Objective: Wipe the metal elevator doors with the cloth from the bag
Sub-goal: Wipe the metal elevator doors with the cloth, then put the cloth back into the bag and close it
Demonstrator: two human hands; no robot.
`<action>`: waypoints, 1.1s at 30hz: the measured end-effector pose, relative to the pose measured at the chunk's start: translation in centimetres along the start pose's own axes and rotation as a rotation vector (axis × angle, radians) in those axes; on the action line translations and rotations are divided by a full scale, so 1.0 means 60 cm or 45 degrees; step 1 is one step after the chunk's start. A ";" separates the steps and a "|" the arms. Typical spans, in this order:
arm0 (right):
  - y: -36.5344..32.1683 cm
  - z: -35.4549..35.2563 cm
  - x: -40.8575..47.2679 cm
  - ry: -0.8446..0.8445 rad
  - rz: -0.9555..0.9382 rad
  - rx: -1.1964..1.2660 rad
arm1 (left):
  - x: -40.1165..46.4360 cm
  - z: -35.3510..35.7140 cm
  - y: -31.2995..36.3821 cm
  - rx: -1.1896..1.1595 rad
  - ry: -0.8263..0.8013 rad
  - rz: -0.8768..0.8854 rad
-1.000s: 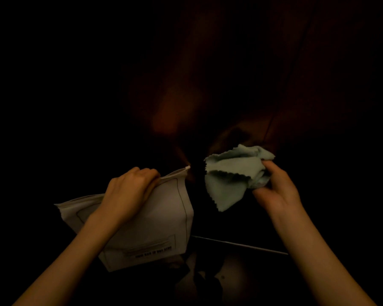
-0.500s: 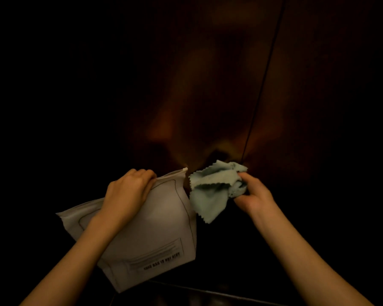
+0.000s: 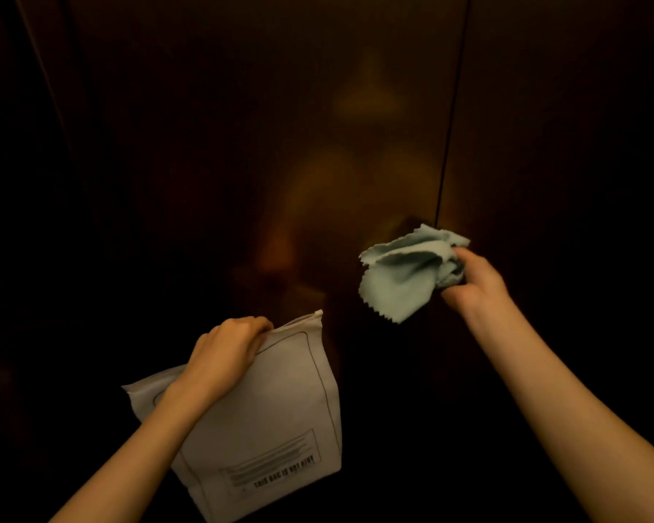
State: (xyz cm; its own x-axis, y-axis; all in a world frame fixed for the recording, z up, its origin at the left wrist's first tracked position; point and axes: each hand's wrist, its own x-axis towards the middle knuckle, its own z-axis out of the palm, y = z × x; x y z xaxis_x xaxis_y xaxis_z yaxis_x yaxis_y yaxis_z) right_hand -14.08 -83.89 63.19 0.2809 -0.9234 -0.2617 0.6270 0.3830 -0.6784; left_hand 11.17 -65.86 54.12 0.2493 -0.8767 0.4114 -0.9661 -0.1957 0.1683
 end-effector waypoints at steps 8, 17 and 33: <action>-0.095 0.064 -0.047 0.069 -0.459 0.047 | 0.017 -0.077 0.033 -0.146 0.058 0.041; -0.060 -0.054 -0.106 -0.019 -0.805 -0.707 | -0.079 -0.109 0.086 -0.297 0.222 -0.058; 0.044 -0.353 -0.374 -0.277 -0.199 -1.474 | -0.377 -0.077 0.337 -0.927 0.134 -0.463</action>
State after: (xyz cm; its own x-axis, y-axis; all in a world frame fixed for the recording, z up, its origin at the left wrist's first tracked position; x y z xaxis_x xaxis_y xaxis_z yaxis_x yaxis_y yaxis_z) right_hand -34.11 -62.72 52.74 0.4473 -0.8913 -0.0748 -0.3330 -0.0884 -0.9388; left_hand -13.72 -47.95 52.35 0.5784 -0.7606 0.2948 -0.5474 -0.0940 0.8316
